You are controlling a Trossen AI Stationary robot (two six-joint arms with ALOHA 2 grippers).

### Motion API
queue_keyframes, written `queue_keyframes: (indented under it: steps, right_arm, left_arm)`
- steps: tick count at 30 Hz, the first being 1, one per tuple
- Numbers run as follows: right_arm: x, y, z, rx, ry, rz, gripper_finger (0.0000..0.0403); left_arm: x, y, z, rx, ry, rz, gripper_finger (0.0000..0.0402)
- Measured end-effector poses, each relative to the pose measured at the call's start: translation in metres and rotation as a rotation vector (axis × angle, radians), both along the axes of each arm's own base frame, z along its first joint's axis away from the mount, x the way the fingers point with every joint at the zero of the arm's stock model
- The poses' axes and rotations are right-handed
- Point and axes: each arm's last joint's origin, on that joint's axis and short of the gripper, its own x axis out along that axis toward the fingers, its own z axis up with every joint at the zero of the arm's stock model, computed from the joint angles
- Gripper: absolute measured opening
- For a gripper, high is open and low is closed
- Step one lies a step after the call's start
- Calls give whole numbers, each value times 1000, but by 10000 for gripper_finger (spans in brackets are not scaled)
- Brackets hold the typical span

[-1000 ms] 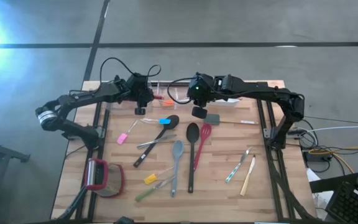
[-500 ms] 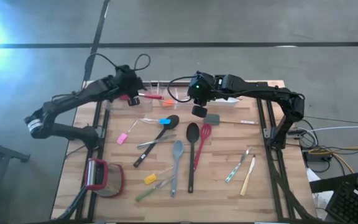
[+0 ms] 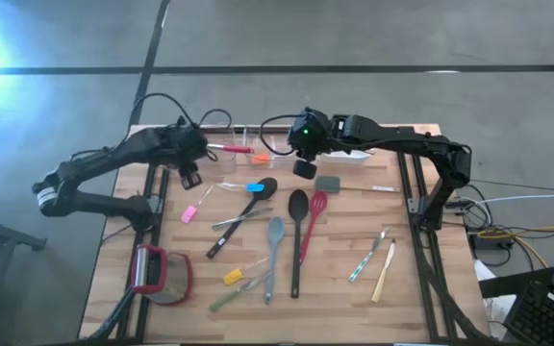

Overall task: Pick & Place Kitchen Items
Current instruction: Adjust the left transparent bin on the table, then put the green table knife into the white bin

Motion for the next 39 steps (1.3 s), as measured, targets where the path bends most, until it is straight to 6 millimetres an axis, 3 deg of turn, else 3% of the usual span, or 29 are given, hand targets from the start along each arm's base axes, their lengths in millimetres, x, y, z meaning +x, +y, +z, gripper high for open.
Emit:
queue_keyframes:
  steps: [8,17,25,29,33,39]
  right_arm:
    - [0,-1,0,-4,0,2,75]
    - [0,-1,0,-8,4,9,72]
    - [0,-1,0,-7,3,8,80]
    - [0,-1,0,-7,4,8,74]
    - [0,-1,0,-6,8,8,66]
    - [-1,-1,-1,-5,19,11,65]
  left_arm:
    - [4,2,-22,-162,200,97,120]
    - [4,6,-52,-232,421,163,91]
    - [3,21,-76,-82,654,184,72]
    - [7,28,-84,-54,638,159,72]
    - [11,29,-82,-81,575,111,74]
    - [7,25,-57,-18,473,108,69]
